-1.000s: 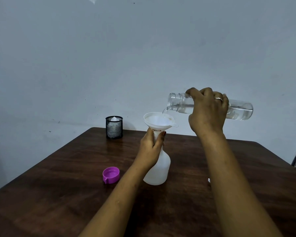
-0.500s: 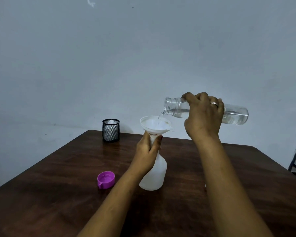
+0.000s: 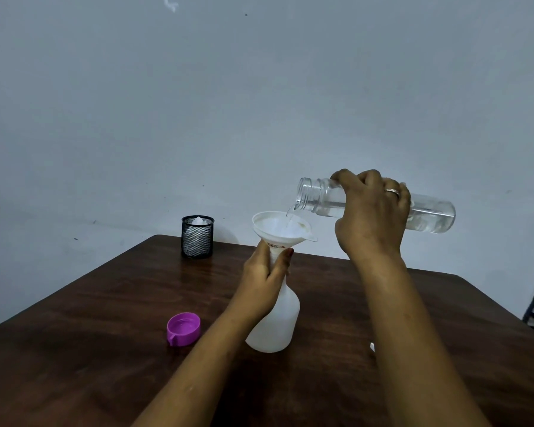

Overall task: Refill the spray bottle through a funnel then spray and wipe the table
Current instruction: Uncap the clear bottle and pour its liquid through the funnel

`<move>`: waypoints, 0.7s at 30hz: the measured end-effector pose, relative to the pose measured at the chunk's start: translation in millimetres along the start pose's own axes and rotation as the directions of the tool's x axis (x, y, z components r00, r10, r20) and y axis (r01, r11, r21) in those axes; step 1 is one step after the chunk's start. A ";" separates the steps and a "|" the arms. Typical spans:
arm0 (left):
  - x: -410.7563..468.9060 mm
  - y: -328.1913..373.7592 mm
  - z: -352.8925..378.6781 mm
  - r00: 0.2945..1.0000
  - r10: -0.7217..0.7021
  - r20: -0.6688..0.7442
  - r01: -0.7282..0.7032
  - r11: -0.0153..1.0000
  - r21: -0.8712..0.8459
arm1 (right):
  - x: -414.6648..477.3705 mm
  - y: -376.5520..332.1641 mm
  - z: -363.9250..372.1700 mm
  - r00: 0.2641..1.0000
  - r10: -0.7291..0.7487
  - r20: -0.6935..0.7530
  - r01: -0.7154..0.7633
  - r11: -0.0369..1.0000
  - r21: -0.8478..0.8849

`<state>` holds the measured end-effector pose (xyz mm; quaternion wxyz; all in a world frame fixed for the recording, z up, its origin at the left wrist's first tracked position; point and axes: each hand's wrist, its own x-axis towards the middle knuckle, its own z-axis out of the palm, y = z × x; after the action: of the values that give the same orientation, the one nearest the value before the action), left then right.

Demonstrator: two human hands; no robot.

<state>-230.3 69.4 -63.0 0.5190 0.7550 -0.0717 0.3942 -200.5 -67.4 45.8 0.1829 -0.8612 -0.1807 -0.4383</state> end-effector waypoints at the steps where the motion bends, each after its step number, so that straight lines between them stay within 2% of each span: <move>1: -0.4 0.1 -0.1 1.000 -0.002 0.003 0.002 1.000 0.000 | -0.1 -0.2 0.1 1.000 0.000 0.002 0.000 1.000 0.001; 21: 0.0 3.2 1.4 1.000 0.012 -0.019 -0.012 1.000 -0.009 | -0.4 -5.1 6.9 1.000 -0.025 -0.001 0.025 1.000 0.013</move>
<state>-231.3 66.8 -60.8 0.5207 0.7485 -0.0729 0.4041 -198.4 -59.8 42.4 0.1833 -0.8574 -0.1944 -0.4399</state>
